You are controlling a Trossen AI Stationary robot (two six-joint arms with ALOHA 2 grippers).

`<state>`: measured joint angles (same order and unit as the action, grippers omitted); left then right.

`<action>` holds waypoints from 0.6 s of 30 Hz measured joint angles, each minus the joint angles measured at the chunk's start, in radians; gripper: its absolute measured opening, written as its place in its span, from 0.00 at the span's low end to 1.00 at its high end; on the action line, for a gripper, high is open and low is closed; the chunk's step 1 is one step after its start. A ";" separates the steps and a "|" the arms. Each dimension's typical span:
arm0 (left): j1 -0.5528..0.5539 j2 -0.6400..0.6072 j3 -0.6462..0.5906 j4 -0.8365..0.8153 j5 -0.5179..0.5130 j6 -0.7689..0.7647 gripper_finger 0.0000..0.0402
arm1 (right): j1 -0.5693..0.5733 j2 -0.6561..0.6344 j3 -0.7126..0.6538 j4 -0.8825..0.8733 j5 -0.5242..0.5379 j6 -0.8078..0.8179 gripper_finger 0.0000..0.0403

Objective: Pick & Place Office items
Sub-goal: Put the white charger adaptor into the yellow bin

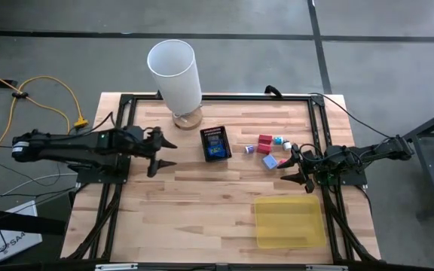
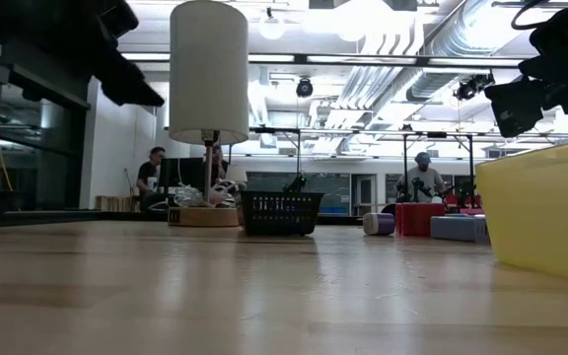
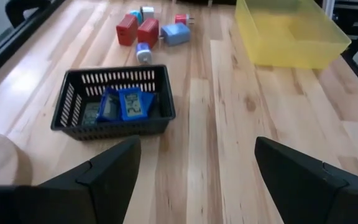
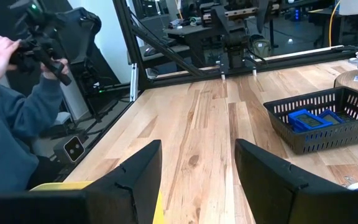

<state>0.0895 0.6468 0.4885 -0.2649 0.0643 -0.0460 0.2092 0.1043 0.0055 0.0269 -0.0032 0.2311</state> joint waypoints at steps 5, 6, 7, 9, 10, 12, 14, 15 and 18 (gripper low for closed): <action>0.002 -0.073 -0.080 0.065 0.002 -0.008 0.77 | 0.000 0.000 0.000 0.000 0.000 0.000 0.47; 0.002 -0.085 -0.094 0.079 0.003 -0.008 0.77 | 0.000 0.000 0.000 0.000 0.000 0.000 0.47; 0.002 -0.095 -0.107 0.089 0.004 -0.008 0.77 | 0.000 0.000 0.000 0.000 0.000 0.000 0.47; 0.002 -0.109 -0.121 0.092 0.004 -0.008 0.77 | 0.000 0.000 0.000 0.000 0.000 0.000 0.47; 0.002 -0.113 -0.125 0.092 0.004 -0.008 0.77 | 0.000 0.000 0.000 0.000 0.000 0.000 0.47; 0.002 -0.115 -0.126 0.093 0.004 -0.008 0.77 | 0.000 0.000 0.000 0.000 0.000 0.000 0.47; 0.002 -0.115 -0.126 0.096 0.004 -0.008 0.77 | 0.000 0.000 0.000 0.000 0.000 0.000 0.47; 0.002 -0.115 -0.126 0.096 0.004 -0.008 0.77 | 0.000 0.000 0.000 0.000 0.000 0.000 0.47; 0.002 -0.119 -0.126 0.095 0.004 -0.008 0.77 | 0.000 0.000 0.000 0.000 0.000 0.000 0.47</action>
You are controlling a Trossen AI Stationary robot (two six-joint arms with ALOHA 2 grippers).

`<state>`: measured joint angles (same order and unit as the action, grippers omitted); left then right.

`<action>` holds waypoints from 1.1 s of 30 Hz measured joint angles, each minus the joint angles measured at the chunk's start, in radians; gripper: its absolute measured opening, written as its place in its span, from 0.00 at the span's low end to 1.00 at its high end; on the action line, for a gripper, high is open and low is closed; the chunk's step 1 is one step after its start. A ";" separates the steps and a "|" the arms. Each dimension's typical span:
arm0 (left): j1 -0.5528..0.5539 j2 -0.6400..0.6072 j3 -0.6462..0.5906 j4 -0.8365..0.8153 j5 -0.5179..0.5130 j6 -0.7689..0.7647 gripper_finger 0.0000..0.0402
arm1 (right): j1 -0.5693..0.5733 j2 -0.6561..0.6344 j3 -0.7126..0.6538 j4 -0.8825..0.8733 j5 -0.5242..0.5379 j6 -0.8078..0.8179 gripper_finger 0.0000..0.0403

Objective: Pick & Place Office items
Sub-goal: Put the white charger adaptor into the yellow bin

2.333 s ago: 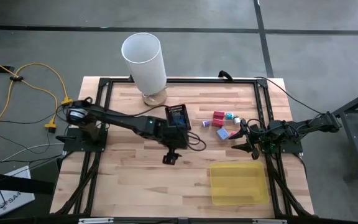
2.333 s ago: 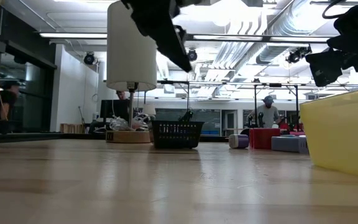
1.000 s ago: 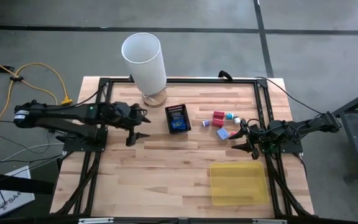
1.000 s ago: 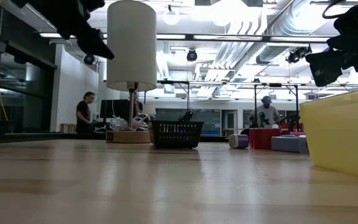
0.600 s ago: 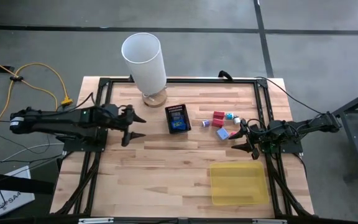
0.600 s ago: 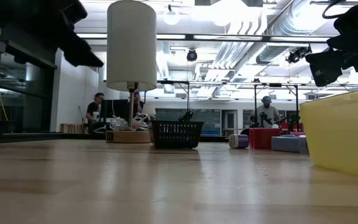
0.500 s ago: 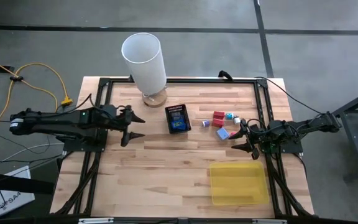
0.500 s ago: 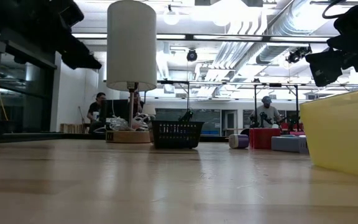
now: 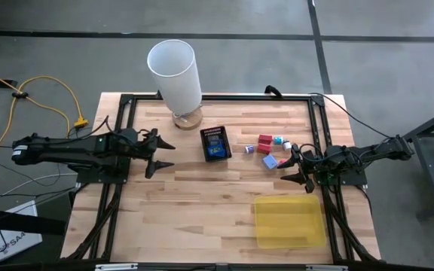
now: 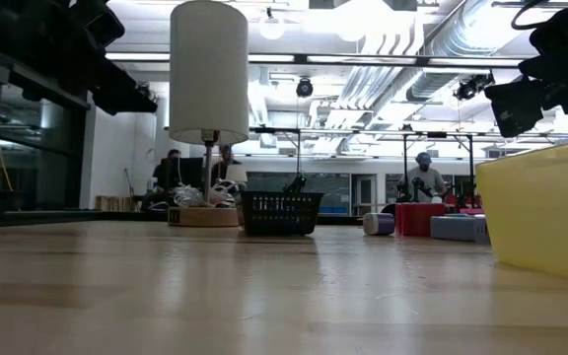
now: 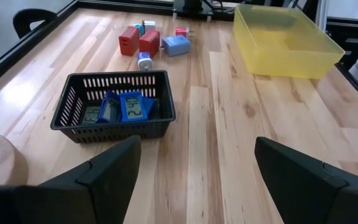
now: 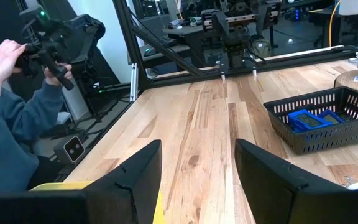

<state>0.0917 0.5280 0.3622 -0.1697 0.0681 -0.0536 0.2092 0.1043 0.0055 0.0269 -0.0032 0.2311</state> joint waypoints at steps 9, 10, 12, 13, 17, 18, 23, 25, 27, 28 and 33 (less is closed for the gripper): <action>0.000 -0.094 -0.030 0.004 0.000 0.011 0.77 | 0.000 0.000 0.000 0.000 0.000 0.000 0.47; 0.000 -0.109 -0.044 0.014 -0.001 0.004 0.77 | 0.000 0.000 0.000 0.000 0.000 0.000 0.47; 0.000 -0.138 -0.073 0.055 -0.001 0.003 0.77 | 0.000 0.000 0.000 0.000 0.000 0.000 0.47; 0.000 -0.152 -0.091 0.082 -0.001 0.003 0.77 | 0.000 0.000 0.000 0.000 0.000 0.000 0.47; 0.000 -0.200 -0.162 0.181 -0.001 0.000 0.77 | 0.000 0.000 0.000 0.000 0.000 0.000 0.47; 0.000 -0.209 -0.174 0.195 -0.001 -0.004 0.77 | 0.000 0.000 0.000 0.000 0.000 0.000 0.47; 0.000 -0.243 -0.218 0.234 -0.001 -0.019 0.77 | 0.000 0.000 0.000 0.000 0.000 0.000 0.47; 0.000 -0.257 -0.234 0.252 -0.001 -0.026 0.77 | 0.000 0.000 0.000 0.000 0.000 0.000 0.47; 0.000 -0.272 -0.255 0.274 -0.001 -0.032 0.77 | 0.000 0.000 0.000 0.000 0.000 0.000 0.47; 0.000 -0.281 -0.266 0.286 -0.001 -0.032 0.77 | 0.000 0.000 0.000 0.000 0.000 0.000 0.47; 0.000 -0.323 -0.299 0.305 -0.001 -0.034 0.77 | 0.000 0.000 0.000 0.000 0.000 0.000 0.47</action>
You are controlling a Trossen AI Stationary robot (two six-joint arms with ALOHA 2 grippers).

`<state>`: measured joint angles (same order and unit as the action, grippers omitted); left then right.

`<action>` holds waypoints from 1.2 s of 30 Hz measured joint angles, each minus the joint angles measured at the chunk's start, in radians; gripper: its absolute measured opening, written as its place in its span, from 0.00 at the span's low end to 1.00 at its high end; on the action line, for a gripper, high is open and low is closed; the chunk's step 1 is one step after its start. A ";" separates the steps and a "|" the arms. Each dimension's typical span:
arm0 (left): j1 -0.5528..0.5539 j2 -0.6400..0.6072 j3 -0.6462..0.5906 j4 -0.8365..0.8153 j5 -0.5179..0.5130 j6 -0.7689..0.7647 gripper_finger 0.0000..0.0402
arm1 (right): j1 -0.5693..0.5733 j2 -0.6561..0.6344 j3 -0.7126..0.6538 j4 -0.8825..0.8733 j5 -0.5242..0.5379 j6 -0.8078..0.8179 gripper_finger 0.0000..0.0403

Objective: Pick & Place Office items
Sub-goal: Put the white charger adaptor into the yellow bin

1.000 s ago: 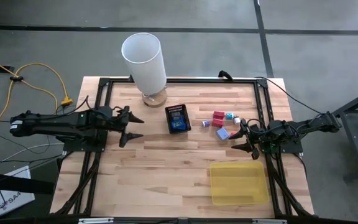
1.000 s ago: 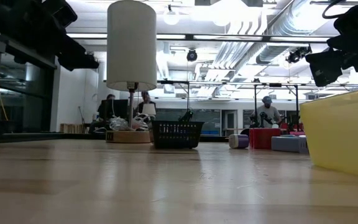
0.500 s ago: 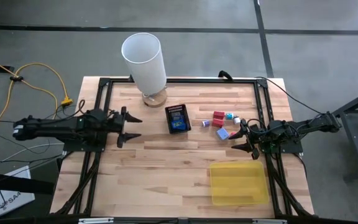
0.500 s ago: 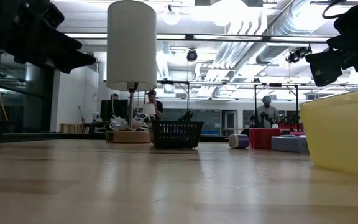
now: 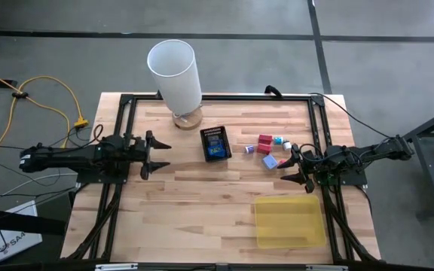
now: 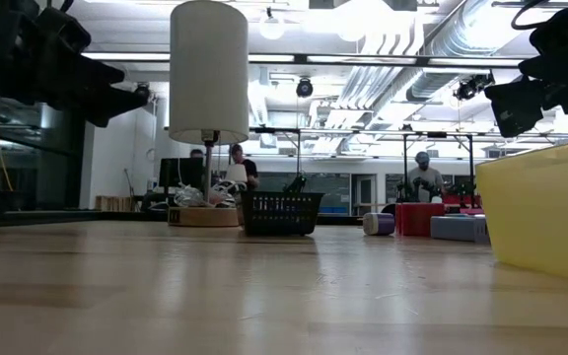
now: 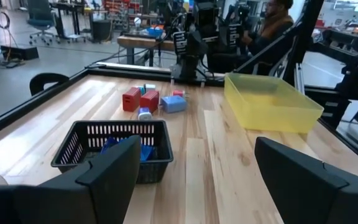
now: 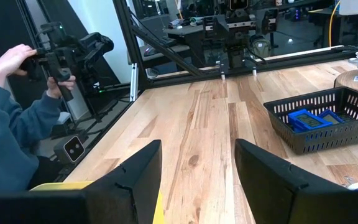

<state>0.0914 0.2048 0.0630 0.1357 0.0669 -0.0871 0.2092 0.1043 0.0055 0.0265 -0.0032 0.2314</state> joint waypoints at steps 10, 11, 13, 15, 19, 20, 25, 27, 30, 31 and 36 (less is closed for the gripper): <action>0.000 -0.035 -0.025 -0.005 0.006 -0.001 0.77 | 0.000 0.000 0.000 0.000 0.000 0.000 0.47; 0.000 -0.039 -0.028 -0.003 0.006 -0.005 0.77 | 0.000 0.000 0.000 0.000 0.000 0.000 0.47; 0.000 -0.047 -0.035 -0.001 0.006 -0.008 0.77 | 0.000 0.000 0.000 0.000 0.000 0.000 0.47; 0.000 -0.053 -0.041 0.001 0.002 0.002 0.77 | 0.000 0.000 0.000 0.000 0.000 0.000 0.47; 0.000 -0.056 -0.042 -0.024 -0.030 0.006 0.77 | 0.000 0.000 0.000 0.000 0.000 0.000 0.47; 0.000 -0.056 -0.043 -0.037 -0.034 0.006 0.77 | 0.000 0.000 0.000 0.000 0.000 0.000 0.47; 0.000 -0.064 -0.044 -0.127 -0.060 0.005 0.77 | 0.000 0.000 0.000 0.000 0.000 0.000 0.47; 0.000 -0.069 -0.044 -0.140 -0.075 0.007 0.77 | 0.000 0.000 0.000 0.000 0.000 0.000 0.47; 0.000 -0.068 -0.045 -0.140 -0.087 0.018 0.77 | 0.000 0.000 0.000 0.000 0.000 0.000 0.47; 0.002 -0.067 -0.045 -0.140 -0.091 0.019 0.77 | 0.000 0.000 0.000 0.000 0.000 0.000 0.47; 0.048 -0.049 -0.046 -0.141 -0.096 0.019 0.77 | 0.000 0.000 0.000 0.000 0.000 0.000 0.47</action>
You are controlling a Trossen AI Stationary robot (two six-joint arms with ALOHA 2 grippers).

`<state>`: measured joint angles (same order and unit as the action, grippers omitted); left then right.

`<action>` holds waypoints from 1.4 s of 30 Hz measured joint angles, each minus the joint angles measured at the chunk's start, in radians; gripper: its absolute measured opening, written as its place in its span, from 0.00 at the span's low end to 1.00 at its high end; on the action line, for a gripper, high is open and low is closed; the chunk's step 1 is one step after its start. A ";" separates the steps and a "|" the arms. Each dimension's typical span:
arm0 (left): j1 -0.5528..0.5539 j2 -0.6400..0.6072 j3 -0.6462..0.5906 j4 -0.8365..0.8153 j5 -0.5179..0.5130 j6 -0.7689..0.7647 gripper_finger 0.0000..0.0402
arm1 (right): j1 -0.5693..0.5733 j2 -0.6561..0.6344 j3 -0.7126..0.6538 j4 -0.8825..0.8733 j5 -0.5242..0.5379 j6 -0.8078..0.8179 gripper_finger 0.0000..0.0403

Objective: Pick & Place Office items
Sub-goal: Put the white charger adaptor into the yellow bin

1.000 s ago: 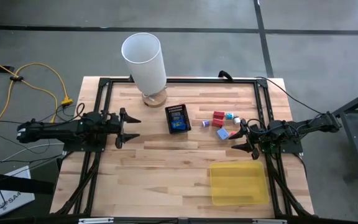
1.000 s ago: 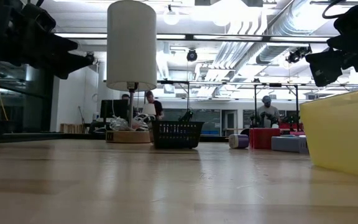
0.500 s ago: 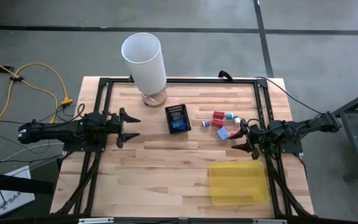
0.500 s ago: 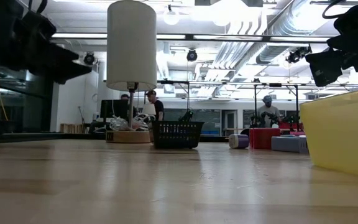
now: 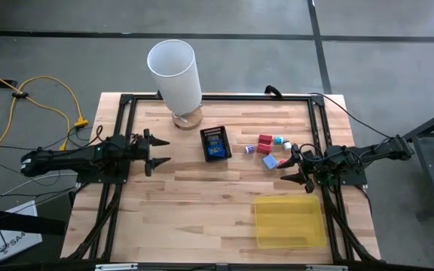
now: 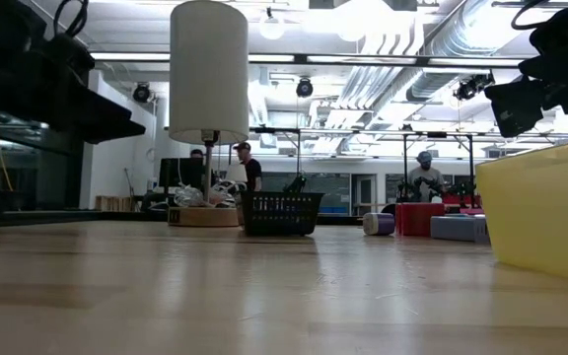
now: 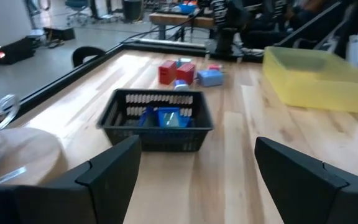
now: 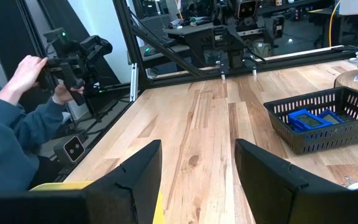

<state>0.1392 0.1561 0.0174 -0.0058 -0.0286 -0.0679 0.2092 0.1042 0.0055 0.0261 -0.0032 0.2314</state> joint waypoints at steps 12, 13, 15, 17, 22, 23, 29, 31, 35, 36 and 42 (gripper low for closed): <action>0.090 0.061 -0.001 -0.006 0.024 0.000 0.77 | 0.000 0.000 0.000 0.000 0.000 0.000 0.47; 0.090 0.061 -0.001 -0.006 0.024 0.000 0.77 | 0.000 0.000 0.000 0.000 0.000 0.000 0.47; 0.090 0.061 -0.001 -0.007 0.025 0.000 0.77 | 0.000 0.000 0.000 0.000 0.000 0.000 0.47; 0.090 0.061 -0.001 -0.008 0.026 0.000 0.77 | 0.000 0.000 0.000 0.000 0.000 0.000 0.47; 0.090 0.061 -0.001 -0.008 0.026 -0.001 0.77 | 0.000 0.000 0.000 0.000 0.000 0.000 0.47; 0.090 0.061 -0.001 -0.008 0.026 -0.001 0.77 | 0.000 0.000 0.000 0.000 0.000 0.000 0.47; 0.090 0.061 -0.002 0.008 0.027 -0.002 0.77 | 0.000 0.000 0.000 0.000 0.000 0.000 0.47; 0.090 0.061 -0.002 0.043 0.027 -0.002 0.77 | 0.000 0.000 0.000 0.000 0.000 0.000 0.47; 0.090 0.061 -0.002 0.069 0.027 -0.004 0.77 | 0.000 0.000 0.000 0.000 0.000 0.000 0.47; 0.090 0.061 -0.002 0.071 0.027 -0.004 0.77 | 0.000 0.000 0.000 0.000 0.000 0.000 0.47; 0.090 0.061 -0.002 0.078 0.027 -0.004 0.77 | 0.000 0.000 0.000 0.000 0.000 0.000 0.47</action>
<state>0.2291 0.2173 0.0158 0.0719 -0.0013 -0.0719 0.2092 0.1042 0.0055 0.0261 -0.0032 0.2314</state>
